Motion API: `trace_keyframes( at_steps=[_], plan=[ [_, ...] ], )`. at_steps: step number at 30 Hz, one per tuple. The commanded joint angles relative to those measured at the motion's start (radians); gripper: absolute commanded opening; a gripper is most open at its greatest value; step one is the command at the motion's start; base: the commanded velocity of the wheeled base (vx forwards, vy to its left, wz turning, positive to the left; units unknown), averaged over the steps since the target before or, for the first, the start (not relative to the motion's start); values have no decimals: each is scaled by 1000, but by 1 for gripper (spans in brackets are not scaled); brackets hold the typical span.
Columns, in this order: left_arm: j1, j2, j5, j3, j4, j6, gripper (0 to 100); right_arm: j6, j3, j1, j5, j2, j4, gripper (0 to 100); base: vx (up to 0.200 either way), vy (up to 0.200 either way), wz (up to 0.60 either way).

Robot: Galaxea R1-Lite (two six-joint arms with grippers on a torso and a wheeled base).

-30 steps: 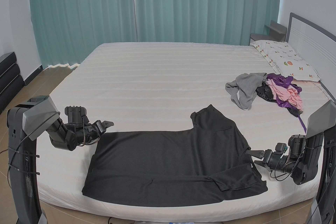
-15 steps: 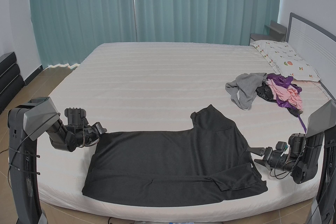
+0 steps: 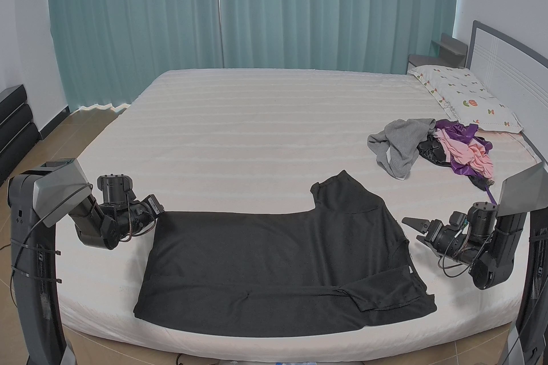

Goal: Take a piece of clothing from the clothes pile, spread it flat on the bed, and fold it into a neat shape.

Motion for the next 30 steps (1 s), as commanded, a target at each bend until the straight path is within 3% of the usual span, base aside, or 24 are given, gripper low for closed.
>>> trace_keyframes(
  at_steps=[1, 9, 16, 20, 22, 30],
  plan=[
    [-9, -22, 1, 17, -4, -7, 0, -5, -113, 25, -16, 19, 44, 100, 0, 0, 0],
    [-10, -27, 7, 18, -4, -35, 0, -8, -338, 84, -22, 28, 262, 100, 0, 0, 0],
    [-10, -42, 7, 46, -5, -64, 0, -24, -636, 119, -65, 85, 547, 100, 0, 0, 0],
    [-10, -47, 7, 60, -7, -64, 0, -67, -803, 113, -117, 120, 699, 100, 0, 0, 0],
    [-10, -48, 7, 60, -7, -64, 0, -80, -909, 119, -183, 154, 826, 100, 0, 0, 0],
    [-10, -47, 7, 64, -7, -64, 0, -85, -1025, 136, -199, 237, 894, 100, 0, 0, 0]
  ],
)
